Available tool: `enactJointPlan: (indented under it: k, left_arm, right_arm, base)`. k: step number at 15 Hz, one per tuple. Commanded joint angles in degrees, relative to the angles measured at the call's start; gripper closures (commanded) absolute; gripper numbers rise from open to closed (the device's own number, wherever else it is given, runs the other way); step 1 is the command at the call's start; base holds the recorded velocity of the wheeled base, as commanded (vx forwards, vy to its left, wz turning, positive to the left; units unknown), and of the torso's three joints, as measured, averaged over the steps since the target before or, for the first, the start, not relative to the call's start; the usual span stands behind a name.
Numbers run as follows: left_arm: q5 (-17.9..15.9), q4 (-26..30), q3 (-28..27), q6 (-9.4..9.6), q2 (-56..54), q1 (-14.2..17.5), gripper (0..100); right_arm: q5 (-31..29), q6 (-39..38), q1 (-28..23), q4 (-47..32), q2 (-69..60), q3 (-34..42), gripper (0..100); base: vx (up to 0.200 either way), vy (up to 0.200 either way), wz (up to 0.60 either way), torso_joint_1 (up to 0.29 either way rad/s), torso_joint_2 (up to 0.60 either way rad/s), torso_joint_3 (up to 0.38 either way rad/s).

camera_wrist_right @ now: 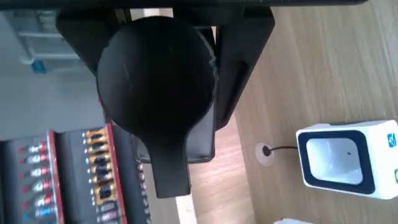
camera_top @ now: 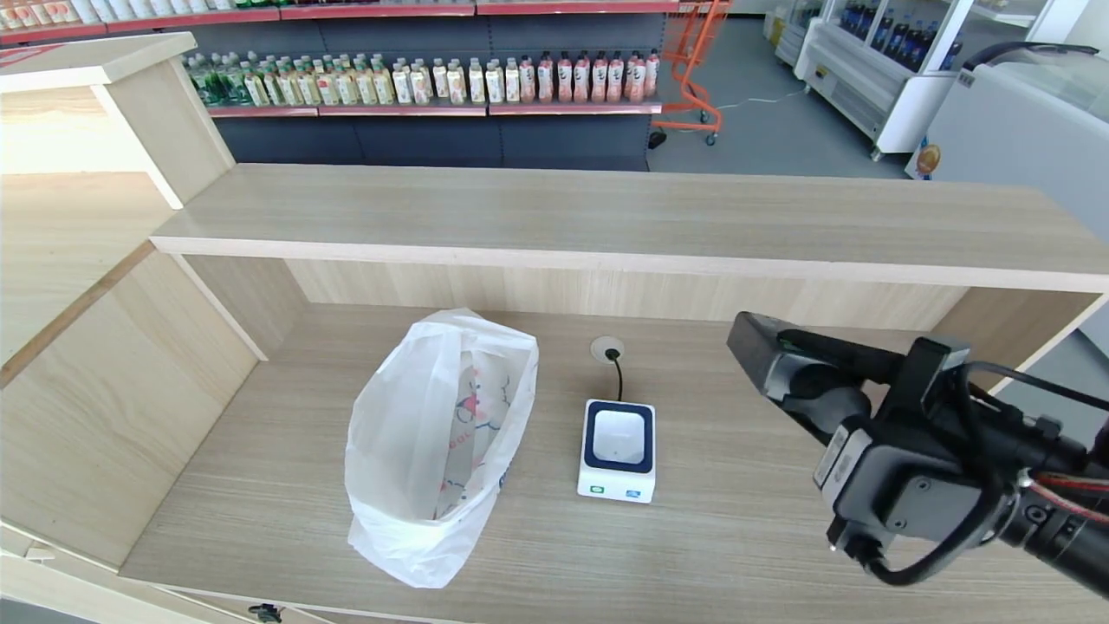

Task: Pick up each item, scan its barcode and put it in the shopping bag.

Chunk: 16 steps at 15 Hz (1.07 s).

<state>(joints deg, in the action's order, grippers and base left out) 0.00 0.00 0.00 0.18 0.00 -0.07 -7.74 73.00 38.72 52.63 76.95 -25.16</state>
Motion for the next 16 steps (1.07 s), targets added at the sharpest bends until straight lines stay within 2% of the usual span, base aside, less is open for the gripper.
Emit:
enactJointPlan:
  k: [1, 3, 4, 5, 6, 8, 11, 13, 16]
  left_arm:
    - [0.0, 0.0, 0.0, -0.01, 0.0, 0.0, 0]
    - [0.0, 0.0, 0.0, -0.01, 0.0, 0.0, 0]
    - [0.1, 0.0, 0.0, -0.01, 0.0, 0.0, 0]
    - [0.0, 0.0, 0.0, -0.01, 0.0, 0.0, 0]
    - [0.0, 0.0, 0.0, -0.01, 0.0, 0.0, 0]
    - [0.1, 0.0, 0.0, -0.01, 0.0, 0.0, 0]
    - [0.0, 0.0, 0.0, 0.08, 0.0, 0.0, 0]
    - [0.0, 0.0, 0.0, 0.08, 0.0, 0.0, 0]
    - [0.1, 0.0, 0.0, 0.08, 0.0, 0.0, 0]
  right_arm:
    - [-2.2, -29.1, -1.7, -3.5, -5.1, 0.8, 100]
    - [-1.8, -52.1, -6.1, -13.5, -3.4, -1.5, 100]
    - [0.7, -69.7, -6.2, -16.3, -0.3, -3.4, 100]
    - [4.2, -81.2, -6.2, -16.4, 2.4, -5.0, 100]
    - [5.8, -90.3, -6.6, -16.5, 8.3, -9.3, 100]
    - [6.1, -102.6, -6.8, -16.8, 17.4, -17.0, 100]
    - [7.4, -109.5, -6.5, -19.2, 28.3, -24.0, 100]
    - [9.9, -109.8, -6.6, -21.2, 32.7, -24.9, 100]
    - [10.3, -109.7, -6.5, -20.9, 36.1, -24.8, 100]
  base:
    - [0.0, 0.0, 0.0, 0.0, 0.0, 0.0]
    - [0.0, 0.0, 0.0, 0.0, 0.0, 0.0]
    - [0.0, 0.0, 0.0, 0.0, 0.0, 0.0]
    - [0.0, 0.0, 0.0, 0.0, 0.0, 0.0]
    - [0.0, 0.0, 0.0, 0.0, 0.0, 0.0]
    - [0.0, 0.0, 0.0, 0.0, 0.0, 0.0]
    - [0.0, 0.0, 0.0, 0.0, 0.0, 0.0]
    - [0.0, 0.0, 0.0, 0.0, 0.0, 0.0]
    - [0.0, 0.0, 0.0, 0.0, 0.0, 0.0]
